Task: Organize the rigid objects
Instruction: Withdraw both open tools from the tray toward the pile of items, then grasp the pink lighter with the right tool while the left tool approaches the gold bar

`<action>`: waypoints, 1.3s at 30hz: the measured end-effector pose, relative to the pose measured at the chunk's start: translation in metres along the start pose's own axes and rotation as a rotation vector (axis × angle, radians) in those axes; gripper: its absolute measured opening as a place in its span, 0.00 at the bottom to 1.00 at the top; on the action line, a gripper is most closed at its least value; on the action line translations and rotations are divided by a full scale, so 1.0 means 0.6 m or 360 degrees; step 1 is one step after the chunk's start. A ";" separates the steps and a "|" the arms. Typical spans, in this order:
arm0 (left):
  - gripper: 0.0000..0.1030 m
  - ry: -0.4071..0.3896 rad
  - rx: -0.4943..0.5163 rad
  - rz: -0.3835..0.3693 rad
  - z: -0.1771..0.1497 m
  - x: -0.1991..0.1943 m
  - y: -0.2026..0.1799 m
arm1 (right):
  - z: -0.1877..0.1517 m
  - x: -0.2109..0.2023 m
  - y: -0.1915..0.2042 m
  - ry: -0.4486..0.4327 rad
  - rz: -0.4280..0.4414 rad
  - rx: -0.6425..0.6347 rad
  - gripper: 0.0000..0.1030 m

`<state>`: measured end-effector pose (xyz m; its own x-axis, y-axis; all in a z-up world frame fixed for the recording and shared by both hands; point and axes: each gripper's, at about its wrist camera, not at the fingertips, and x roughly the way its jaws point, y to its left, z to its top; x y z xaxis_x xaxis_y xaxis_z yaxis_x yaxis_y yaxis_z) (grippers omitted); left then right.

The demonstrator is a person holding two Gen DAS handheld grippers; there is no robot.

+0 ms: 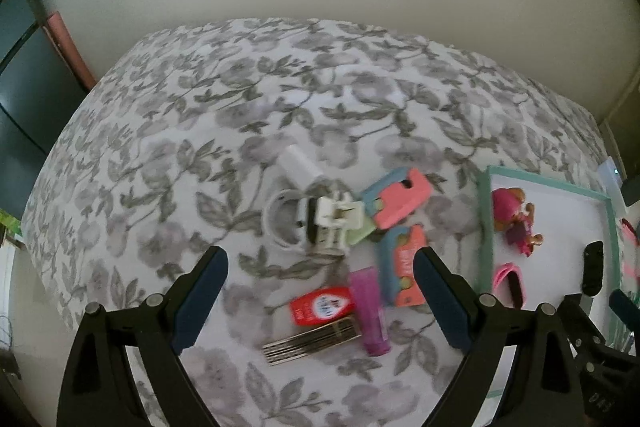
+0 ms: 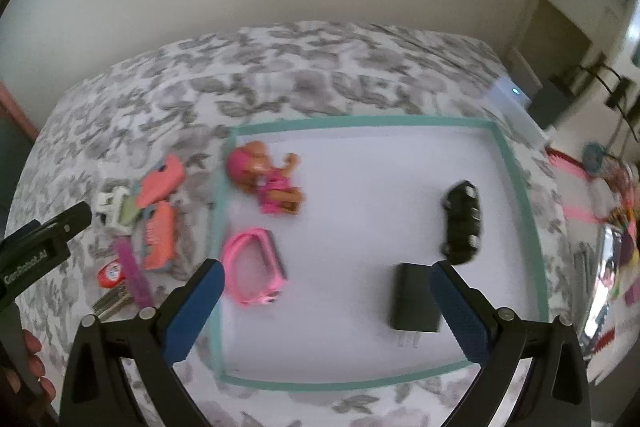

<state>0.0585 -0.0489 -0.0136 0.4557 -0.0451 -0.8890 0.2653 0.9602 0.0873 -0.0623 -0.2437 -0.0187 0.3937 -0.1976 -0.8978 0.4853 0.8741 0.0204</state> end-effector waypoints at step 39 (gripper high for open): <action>0.91 0.0373 -0.0356 0.0033 -0.051 0.122 0.148 | -0.051 0.113 0.256 0.0207 0.0357 -0.0363 0.60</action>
<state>0.0895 0.0413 -0.0847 0.2443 0.0150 -0.9696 0.0526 0.9982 0.0287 0.0150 -0.1090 -0.0897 0.3607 0.0563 -0.9310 0.2051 0.9690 0.1381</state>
